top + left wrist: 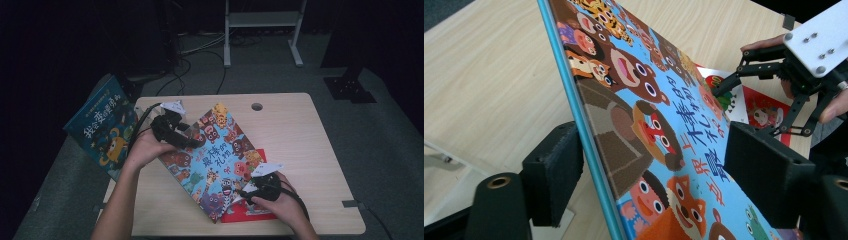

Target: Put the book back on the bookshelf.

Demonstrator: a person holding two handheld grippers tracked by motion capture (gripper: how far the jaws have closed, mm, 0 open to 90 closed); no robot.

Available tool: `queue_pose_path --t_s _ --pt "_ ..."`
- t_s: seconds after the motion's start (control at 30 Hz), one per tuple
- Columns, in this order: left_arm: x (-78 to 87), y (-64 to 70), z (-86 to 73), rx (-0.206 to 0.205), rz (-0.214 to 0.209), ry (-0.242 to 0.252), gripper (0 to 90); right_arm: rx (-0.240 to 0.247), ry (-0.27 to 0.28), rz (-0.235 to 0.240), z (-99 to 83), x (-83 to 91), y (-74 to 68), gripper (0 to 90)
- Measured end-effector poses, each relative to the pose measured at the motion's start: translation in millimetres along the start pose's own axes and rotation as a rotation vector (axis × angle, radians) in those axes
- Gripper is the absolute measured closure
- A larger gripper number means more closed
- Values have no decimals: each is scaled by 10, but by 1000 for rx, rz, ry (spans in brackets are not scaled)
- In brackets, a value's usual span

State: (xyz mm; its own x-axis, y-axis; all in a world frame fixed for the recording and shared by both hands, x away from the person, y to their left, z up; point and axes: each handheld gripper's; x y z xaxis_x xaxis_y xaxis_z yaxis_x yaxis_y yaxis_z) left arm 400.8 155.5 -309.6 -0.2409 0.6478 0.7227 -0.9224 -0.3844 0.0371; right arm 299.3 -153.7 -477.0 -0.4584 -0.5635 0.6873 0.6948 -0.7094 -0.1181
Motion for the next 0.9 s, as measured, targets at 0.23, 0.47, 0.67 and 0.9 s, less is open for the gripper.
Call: queue_pose_path --t_s 0.23,0.47,0.67,0.9 --pt "-65 15 104 -9 -59 -32 347 -2 13 -12 5 -22 -19 176" --pt "-15 -11 225 -4 -55 -75 501 -12 38 -16 16 -71 -71 181" --pt "12 -38 348 3 -46 -112 569 -17 59 -30 42 -130 -137 177" --pt "-9 -47 452 12 -57 -131 596 -25 69 -44 54 -155 -155 174"
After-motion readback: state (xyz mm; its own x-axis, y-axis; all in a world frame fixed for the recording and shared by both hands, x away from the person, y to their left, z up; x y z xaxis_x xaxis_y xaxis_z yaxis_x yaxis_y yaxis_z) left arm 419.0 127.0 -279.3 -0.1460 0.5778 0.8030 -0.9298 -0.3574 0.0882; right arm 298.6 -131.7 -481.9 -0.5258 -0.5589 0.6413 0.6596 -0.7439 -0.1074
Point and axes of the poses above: each handheld gripper's, and its own axes: x roughly backward along the jaws, z roughly out of its top, y roughly to its right, and after that the axes turned 6 degrees about -x, right-handed
